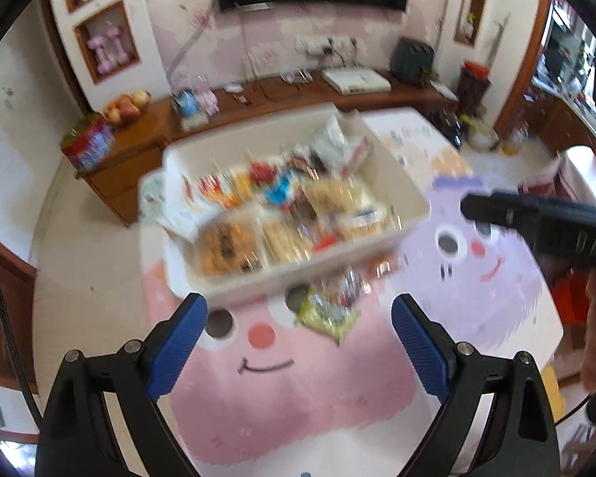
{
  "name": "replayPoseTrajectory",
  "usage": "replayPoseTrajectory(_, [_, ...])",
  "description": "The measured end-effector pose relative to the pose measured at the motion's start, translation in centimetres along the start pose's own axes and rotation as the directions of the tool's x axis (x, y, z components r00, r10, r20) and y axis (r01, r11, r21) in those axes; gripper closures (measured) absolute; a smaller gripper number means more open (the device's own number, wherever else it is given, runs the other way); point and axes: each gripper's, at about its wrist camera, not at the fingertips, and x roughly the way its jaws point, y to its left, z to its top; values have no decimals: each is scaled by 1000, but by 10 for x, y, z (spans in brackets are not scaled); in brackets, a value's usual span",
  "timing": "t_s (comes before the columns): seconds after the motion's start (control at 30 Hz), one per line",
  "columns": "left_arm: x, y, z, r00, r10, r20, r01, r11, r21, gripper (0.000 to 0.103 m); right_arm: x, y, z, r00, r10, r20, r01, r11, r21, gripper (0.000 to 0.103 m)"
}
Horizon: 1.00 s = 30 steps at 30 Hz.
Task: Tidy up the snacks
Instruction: 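Move both grippers back toward the green pack and clear nut bag, then grasp the green pineapple-cake pack with left gripper while right gripper grasps the clear nut bag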
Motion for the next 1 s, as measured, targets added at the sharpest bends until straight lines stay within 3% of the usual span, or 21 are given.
replayPoseTrajectory(0.3, [96,-3,-51,997,-67,-50,69,997,45,10,51,-16,-34,992,17,-127,-7,997,83,55])
replayPoseTrajectory(0.47, [138,-6,-63,997,-57,-48,62,993,100,10,72,-22,-49,984,15,-176,6,993,117,55])
replayPoseTrajectory(0.67, [169,-16,-69,997,-55,-60,64,986,156,9,85,-30,-65,978,9,-207,22,989,148,55])
replayPoseTrajectory(0.87, [181,-15,-58,996,-84,-39,89,988,125,9,100,-37,-73,974,18,-226,25,982,187,55])
replayPoseTrajectory(0.9, [182,-16,-57,996,-87,-36,91,987,130,10,103,-38,-74,974,21,-228,24,980,195,55])
replayPoseTrajectory(1.0, [180,-21,-55,994,-108,-12,109,982,157,29,111,-39,-73,973,44,-226,7,975,221,55])
